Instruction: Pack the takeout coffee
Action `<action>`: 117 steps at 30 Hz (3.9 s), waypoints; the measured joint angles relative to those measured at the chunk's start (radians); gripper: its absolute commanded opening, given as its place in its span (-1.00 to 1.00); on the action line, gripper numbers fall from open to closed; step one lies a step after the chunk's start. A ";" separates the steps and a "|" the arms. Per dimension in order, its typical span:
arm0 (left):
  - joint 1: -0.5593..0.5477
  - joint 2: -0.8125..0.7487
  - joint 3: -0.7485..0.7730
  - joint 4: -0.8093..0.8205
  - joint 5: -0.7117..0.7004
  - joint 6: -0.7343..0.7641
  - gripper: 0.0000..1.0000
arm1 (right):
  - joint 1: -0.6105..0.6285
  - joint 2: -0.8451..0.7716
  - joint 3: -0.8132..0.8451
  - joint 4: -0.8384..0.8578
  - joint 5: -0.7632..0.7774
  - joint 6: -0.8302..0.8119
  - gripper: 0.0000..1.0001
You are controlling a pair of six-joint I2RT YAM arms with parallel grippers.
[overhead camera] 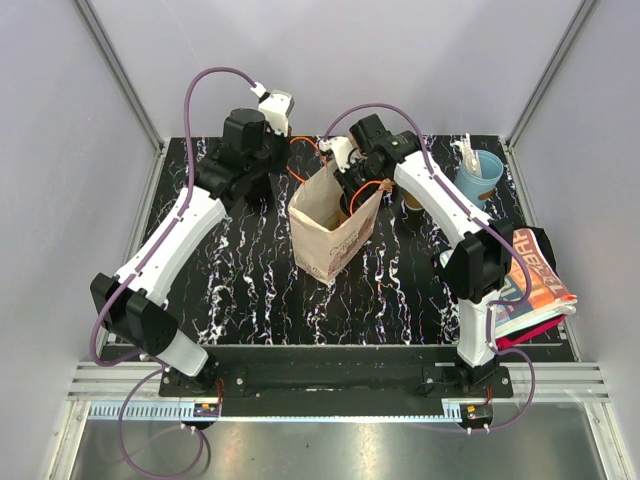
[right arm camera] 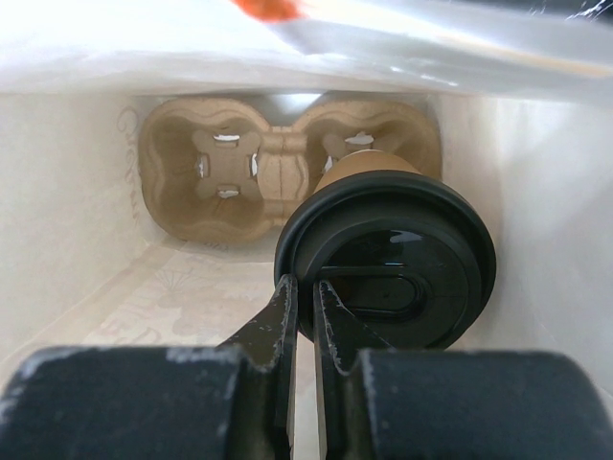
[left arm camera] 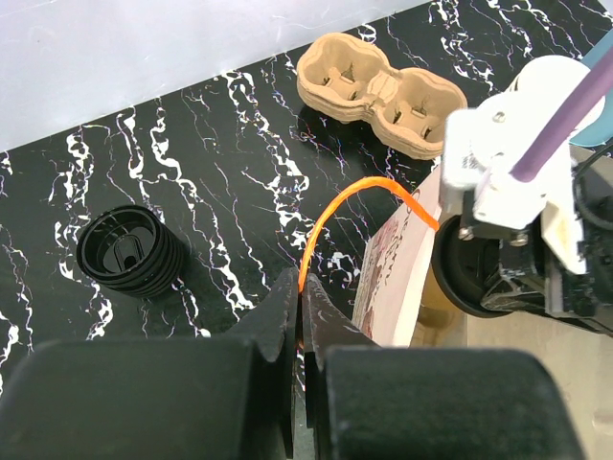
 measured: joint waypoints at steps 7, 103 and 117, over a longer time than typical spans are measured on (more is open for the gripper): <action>0.000 0.000 0.000 0.000 0.003 -0.002 -1.00 | 0.000 0.000 -0.031 0.024 0.000 0.000 -1.00; 0.000 0.000 0.000 0.001 0.005 -0.005 -1.00 | 0.000 -0.015 -0.111 0.170 0.000 0.000 -0.22; 0.000 0.000 0.000 0.001 0.005 -0.005 -1.00 | 0.000 -0.015 -0.116 0.171 0.000 -0.002 0.37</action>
